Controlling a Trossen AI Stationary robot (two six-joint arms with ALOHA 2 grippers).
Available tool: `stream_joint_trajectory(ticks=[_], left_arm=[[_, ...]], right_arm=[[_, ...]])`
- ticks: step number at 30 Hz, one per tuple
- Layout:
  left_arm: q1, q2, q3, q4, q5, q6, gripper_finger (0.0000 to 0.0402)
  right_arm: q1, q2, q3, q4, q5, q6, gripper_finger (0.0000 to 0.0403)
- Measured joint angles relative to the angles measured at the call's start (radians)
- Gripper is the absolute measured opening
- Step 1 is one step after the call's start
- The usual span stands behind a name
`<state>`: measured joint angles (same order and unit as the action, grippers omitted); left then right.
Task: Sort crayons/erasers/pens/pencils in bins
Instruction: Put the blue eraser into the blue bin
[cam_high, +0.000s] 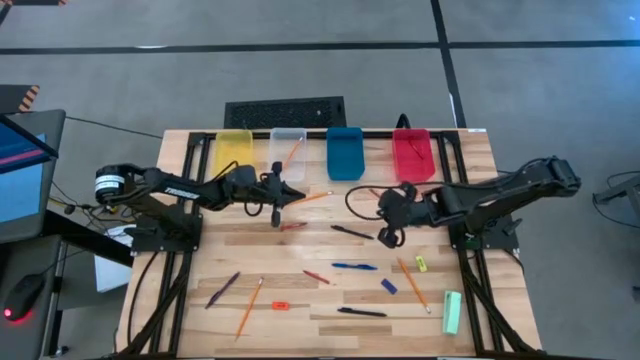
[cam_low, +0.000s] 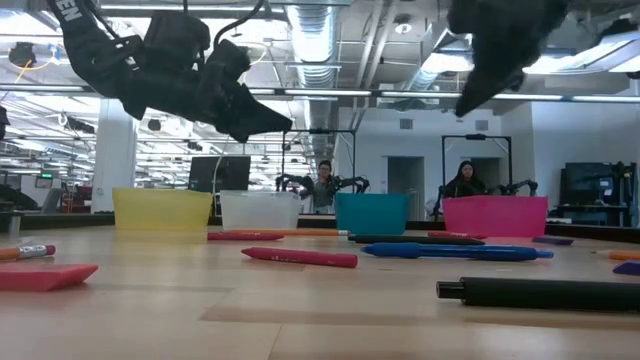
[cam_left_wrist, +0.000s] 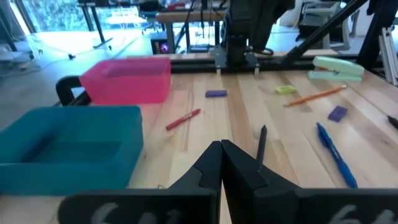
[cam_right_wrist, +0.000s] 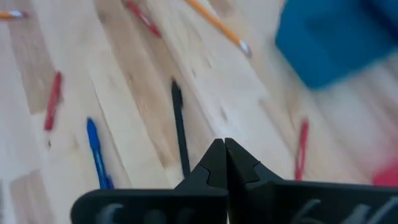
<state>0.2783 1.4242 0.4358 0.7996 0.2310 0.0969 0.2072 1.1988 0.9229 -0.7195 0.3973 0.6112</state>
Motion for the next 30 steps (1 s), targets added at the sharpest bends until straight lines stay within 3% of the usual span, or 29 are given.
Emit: stream_joint_trajectory(ticks=[6, 16, 20, 30], left_arm=[[0.000, 0.000, 0.002, 0.034, -0.003, 0.041, 0.0000], [0.004, 0.000, 0.015, 0.030, -0.004, 0.061, 0.0000], [0.004, 0.000, 0.015, 0.033, -0.004, 0.064, 0.0000], [0.004, 0.000, 0.016, 0.038, -0.005, 0.064, 0.0000]], right_arm=[[0.039, -0.001, -0.007, -0.273, -0.036, 0.399, 0.0002], [0.059, -0.016, -0.272, -0.231, -0.088, 0.750, 0.0013], [-0.002, -0.017, -0.302, -0.237, -0.087, 0.855, 0.0054], [-0.194, -0.015, -0.393, -0.107, -0.085, 0.823, 0.0198]])
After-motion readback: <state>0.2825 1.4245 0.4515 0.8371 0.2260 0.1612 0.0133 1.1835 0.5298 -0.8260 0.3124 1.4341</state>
